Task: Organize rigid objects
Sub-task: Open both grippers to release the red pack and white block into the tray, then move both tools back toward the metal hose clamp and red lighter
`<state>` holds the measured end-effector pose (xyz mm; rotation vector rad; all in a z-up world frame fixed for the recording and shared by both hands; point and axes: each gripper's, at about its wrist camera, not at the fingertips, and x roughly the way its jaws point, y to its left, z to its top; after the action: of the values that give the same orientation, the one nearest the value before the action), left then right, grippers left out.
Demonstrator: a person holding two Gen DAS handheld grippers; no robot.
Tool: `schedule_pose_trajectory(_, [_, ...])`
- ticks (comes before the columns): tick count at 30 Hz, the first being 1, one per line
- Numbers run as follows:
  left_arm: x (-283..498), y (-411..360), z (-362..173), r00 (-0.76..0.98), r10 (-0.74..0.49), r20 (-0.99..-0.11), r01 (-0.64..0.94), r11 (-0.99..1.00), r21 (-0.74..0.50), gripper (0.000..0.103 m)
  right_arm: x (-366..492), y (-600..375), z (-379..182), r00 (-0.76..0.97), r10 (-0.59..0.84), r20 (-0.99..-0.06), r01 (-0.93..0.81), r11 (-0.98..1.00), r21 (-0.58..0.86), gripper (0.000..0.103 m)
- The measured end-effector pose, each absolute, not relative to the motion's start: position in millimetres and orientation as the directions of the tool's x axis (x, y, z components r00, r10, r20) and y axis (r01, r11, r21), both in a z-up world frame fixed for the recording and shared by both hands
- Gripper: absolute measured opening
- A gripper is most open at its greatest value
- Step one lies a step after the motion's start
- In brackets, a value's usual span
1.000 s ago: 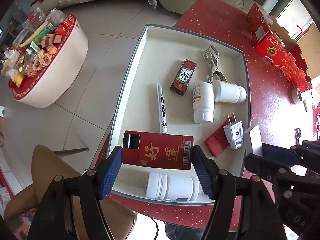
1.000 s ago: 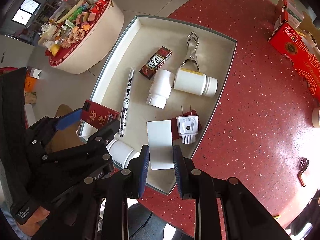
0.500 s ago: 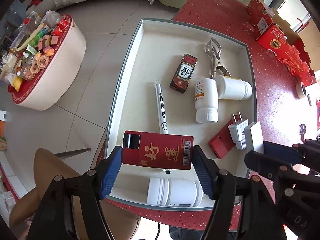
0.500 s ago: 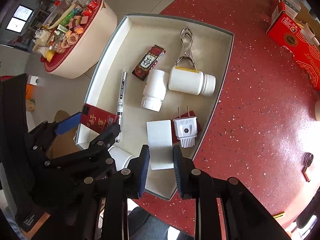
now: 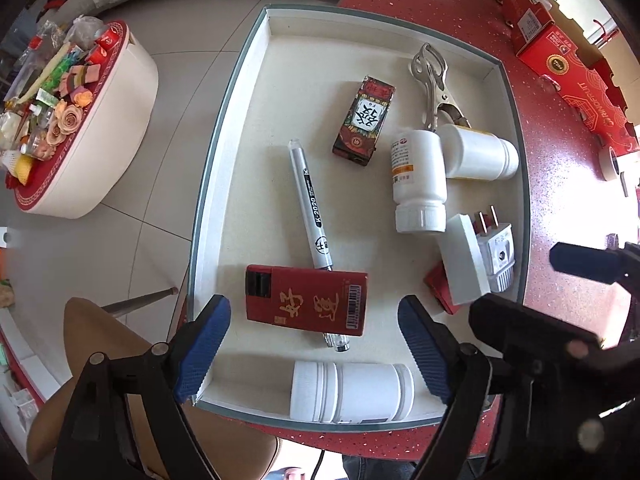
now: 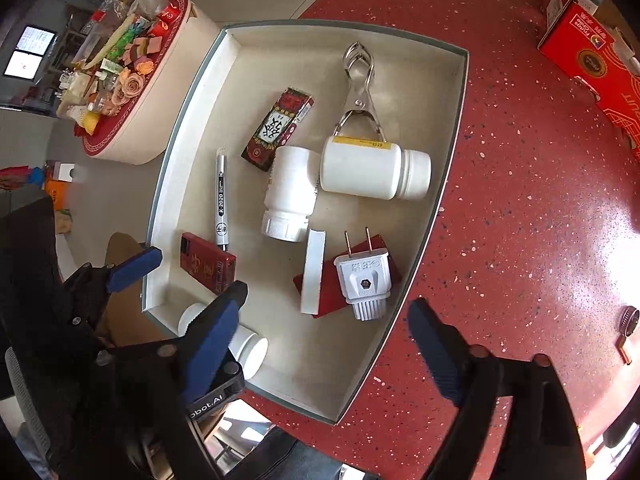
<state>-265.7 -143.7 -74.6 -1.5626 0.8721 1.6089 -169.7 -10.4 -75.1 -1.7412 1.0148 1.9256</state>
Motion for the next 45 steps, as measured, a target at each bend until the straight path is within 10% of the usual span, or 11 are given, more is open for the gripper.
schedule_pose_trajectory(13, [-227, -111, -55, 0.051, 0.073, -0.996, -0.901, -0.426, -0.077, 0.103, -44, 22, -67, -0.154, -0.145, -0.978, -0.862, -0.464, 0.204, 0.099])
schedule_pose_trajectory(26, [-22, 24, -60, 0.166, 0.078, -0.983, -0.978, -0.112, -0.174, 0.103, 177, 35, -88, -0.095, -0.097, -0.991, -0.993, 0.073, 0.088, 0.099])
schedule_pose_trajectory(45, [91, 131, -134, 0.001, 0.097, -0.995, -1.000, 0.019, 0.001, 0.103, 282, 77, -92, -0.109, -0.044, -0.993, -0.992, 0.070, 0.106, 0.099])
